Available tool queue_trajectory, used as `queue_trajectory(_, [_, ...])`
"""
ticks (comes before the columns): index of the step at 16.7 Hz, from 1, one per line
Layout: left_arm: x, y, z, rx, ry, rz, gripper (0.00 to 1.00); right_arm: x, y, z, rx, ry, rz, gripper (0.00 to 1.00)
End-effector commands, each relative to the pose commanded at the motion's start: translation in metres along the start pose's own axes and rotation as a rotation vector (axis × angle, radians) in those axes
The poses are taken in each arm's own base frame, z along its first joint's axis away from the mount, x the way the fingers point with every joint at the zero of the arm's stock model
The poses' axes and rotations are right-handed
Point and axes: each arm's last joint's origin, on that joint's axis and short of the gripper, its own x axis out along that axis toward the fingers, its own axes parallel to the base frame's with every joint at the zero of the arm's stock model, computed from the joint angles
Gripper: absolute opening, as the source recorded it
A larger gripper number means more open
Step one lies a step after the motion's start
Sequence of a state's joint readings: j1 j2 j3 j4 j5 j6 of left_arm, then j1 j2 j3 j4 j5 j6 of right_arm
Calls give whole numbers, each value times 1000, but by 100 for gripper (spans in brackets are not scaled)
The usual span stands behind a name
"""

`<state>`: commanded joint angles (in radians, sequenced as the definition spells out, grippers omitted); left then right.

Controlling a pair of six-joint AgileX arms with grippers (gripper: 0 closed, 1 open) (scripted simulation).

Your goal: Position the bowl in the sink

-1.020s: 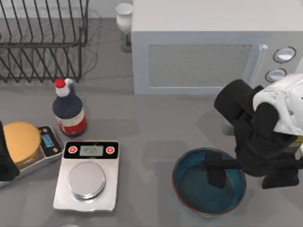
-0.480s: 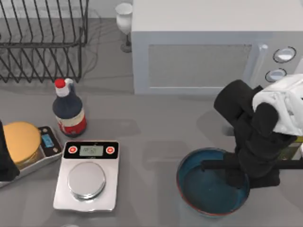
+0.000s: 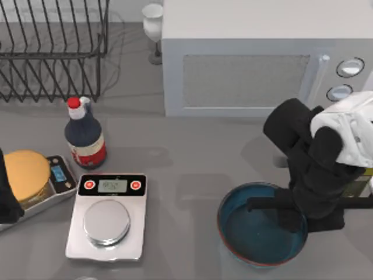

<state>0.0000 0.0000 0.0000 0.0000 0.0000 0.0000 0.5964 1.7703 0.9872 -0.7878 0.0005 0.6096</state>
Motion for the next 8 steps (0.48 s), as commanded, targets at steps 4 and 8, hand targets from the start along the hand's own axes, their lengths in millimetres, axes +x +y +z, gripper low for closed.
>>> queue_trajectory(4, [0, 0, 0, 0, 0, 0, 100, -10, 4, 2, -5, -2, 4, 0])
queue_trajectory(8, [0, 0, 0, 0, 0, 0, 100, -56, 9, 9, -3, 4, -3, 0])
